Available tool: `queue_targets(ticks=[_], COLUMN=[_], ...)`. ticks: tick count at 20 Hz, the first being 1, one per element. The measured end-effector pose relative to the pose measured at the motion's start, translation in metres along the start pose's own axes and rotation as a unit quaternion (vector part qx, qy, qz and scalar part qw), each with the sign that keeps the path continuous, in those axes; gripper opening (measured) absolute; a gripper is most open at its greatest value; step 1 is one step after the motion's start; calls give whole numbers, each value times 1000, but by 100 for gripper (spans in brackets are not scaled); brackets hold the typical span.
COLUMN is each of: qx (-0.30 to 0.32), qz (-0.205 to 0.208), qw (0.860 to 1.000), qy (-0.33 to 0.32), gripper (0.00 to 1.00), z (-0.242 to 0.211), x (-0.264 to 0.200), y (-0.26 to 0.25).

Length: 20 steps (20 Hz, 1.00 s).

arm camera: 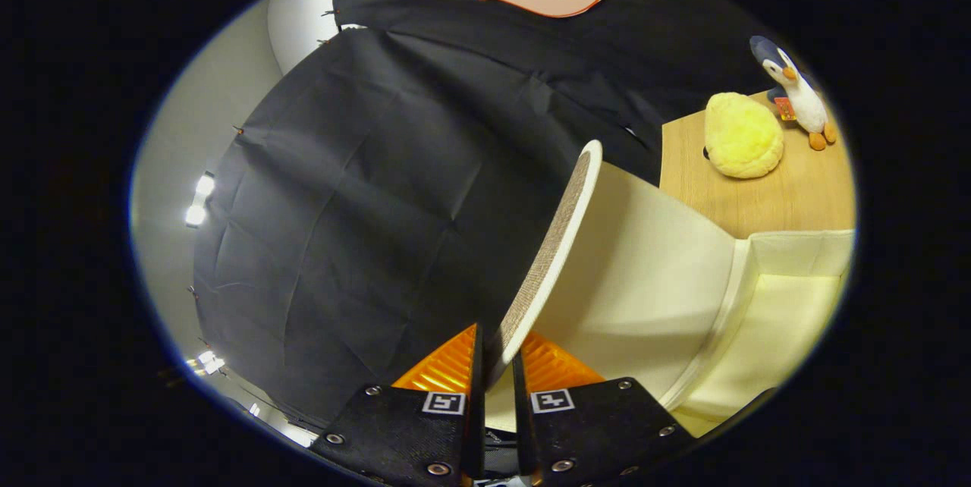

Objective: Open the storage box then place both shoes into the box .Put the left shoe in first, then the right shoe, with the right side of both shoes facing outward in a uniform manner.

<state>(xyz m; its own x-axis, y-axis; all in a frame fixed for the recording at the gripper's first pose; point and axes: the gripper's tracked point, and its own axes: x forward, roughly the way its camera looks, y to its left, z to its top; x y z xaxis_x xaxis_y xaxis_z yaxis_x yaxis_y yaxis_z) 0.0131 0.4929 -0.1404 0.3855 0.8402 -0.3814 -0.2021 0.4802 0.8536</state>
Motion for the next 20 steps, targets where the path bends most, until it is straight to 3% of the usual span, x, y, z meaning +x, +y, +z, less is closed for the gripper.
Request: queue_targets(ticks=[1,2,6,12,20], qx=[-6,-16,-78,-122,-171], qz=[-14,-25,-91,-194,-350], qw=[1000,1000,993,971,917], qy=[9,11,-8,-65,-88], gripper=[19,30,56,79,83], z=[-5,-9,-4,14,-19], x=[6,4,-9,-100,-237], y=[-2,-4,-36,-108,-225])
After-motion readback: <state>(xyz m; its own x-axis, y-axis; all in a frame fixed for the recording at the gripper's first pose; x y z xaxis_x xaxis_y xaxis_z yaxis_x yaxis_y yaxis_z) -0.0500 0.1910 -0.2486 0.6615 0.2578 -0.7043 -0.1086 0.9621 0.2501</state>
